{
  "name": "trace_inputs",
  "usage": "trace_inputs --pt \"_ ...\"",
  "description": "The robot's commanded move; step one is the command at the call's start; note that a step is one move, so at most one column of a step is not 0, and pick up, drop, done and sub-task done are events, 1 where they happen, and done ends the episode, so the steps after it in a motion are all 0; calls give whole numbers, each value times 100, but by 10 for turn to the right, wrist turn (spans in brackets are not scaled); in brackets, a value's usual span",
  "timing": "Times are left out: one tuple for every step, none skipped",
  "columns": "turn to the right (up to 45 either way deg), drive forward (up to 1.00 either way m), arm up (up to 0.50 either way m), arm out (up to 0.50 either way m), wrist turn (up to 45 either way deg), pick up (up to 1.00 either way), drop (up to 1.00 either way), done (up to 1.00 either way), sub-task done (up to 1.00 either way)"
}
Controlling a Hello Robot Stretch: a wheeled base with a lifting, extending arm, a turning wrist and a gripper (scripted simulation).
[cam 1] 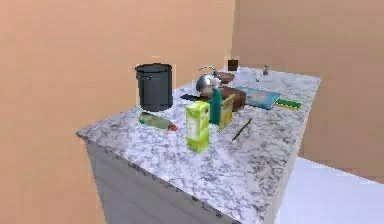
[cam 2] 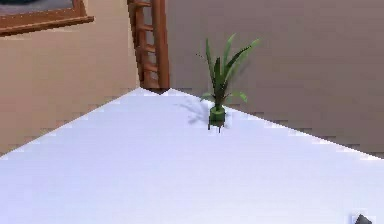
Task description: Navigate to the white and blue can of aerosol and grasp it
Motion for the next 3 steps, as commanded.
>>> trace_inputs --pt "450 0 0 0 0 0 0 0 0" --pt "180 0 0 0 0 0 0 0 0" --pt "0 30 0 0 0 0 0 0 0"
